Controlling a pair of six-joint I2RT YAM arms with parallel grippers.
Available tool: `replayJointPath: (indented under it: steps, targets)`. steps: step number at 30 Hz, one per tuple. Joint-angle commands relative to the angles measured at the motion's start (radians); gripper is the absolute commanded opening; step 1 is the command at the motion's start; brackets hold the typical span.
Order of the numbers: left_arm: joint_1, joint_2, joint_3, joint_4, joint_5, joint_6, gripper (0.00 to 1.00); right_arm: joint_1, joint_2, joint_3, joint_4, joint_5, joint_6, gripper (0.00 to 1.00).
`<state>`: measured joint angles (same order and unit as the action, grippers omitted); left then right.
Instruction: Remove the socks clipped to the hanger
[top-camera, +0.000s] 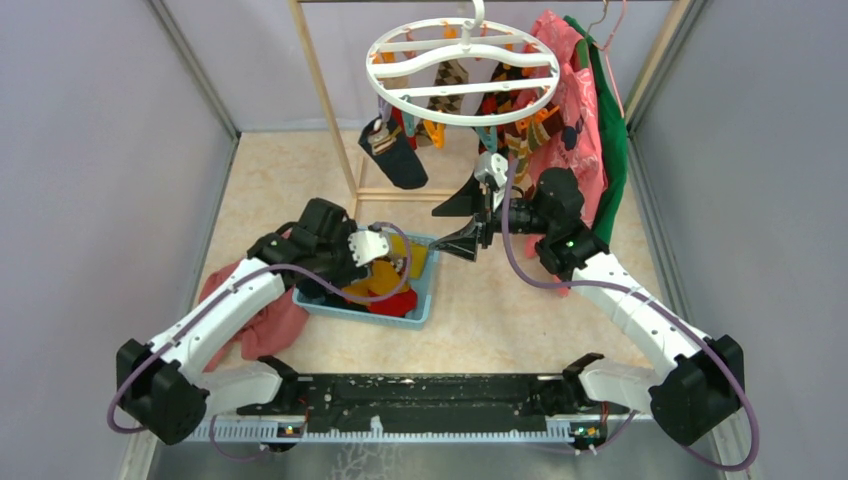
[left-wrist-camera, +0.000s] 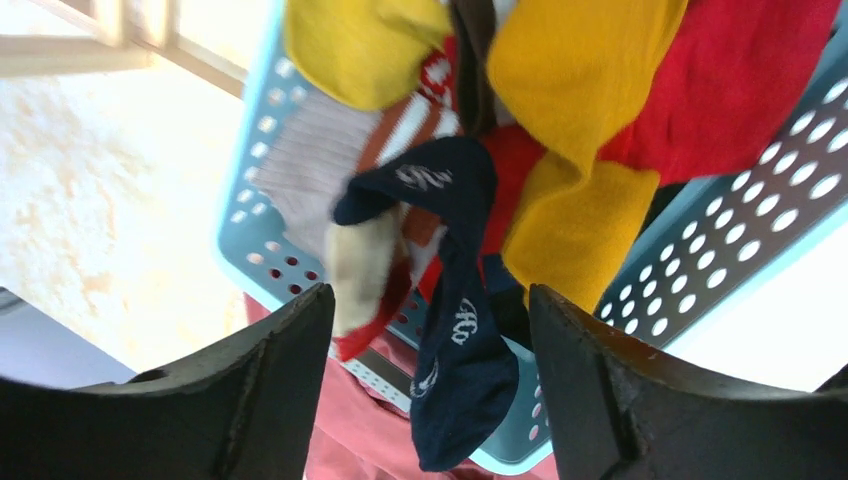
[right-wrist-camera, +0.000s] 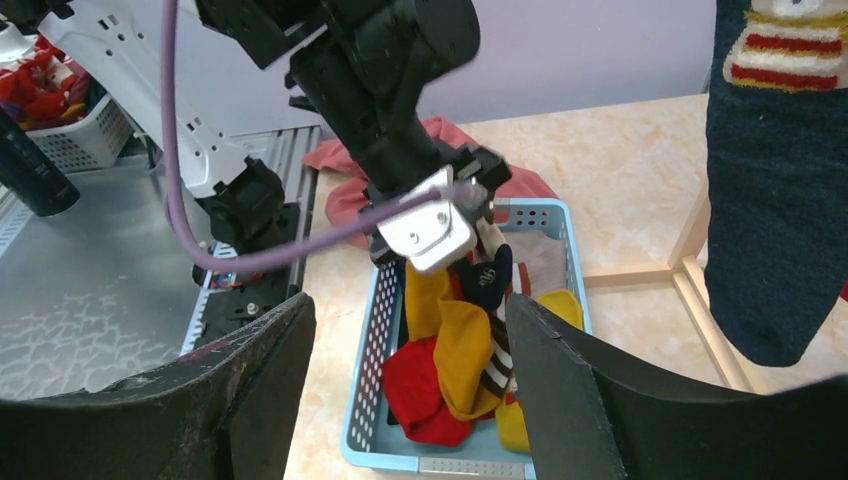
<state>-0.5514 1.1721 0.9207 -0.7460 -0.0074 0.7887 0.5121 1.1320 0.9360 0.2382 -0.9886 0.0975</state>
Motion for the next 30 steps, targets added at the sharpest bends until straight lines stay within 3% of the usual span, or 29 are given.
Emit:
replayJointPath:
  steps: [1, 5, 9, 21, 30]
  targets:
    - [0.004, -0.078, 0.114, 0.028, 0.126, -0.038, 0.82, -0.007, -0.021, 0.001, 0.030, 0.002, -0.016, 0.70]
    - [0.004, -0.119, 0.192, 0.041, 0.192, -0.072, 0.94, -0.008, -0.018, 0.001, 0.030, 0.002, -0.017, 0.71]
    - [0.004, -0.129, 0.266, 0.080, 0.225, -0.121, 0.99, -0.007, -0.018, 0.000, 0.032, 0.004, -0.016, 0.71]
    - [0.059, -0.042, 0.454, 0.388, 0.239, -0.388, 0.99, -0.007, -0.026, -0.010, 0.032, 0.005, -0.022, 0.71]
    - [0.164, 0.077, 0.505, 0.554, 0.366, -0.543, 0.96, -0.007, -0.009, -0.020, 0.084, -0.009, 0.024, 0.71]
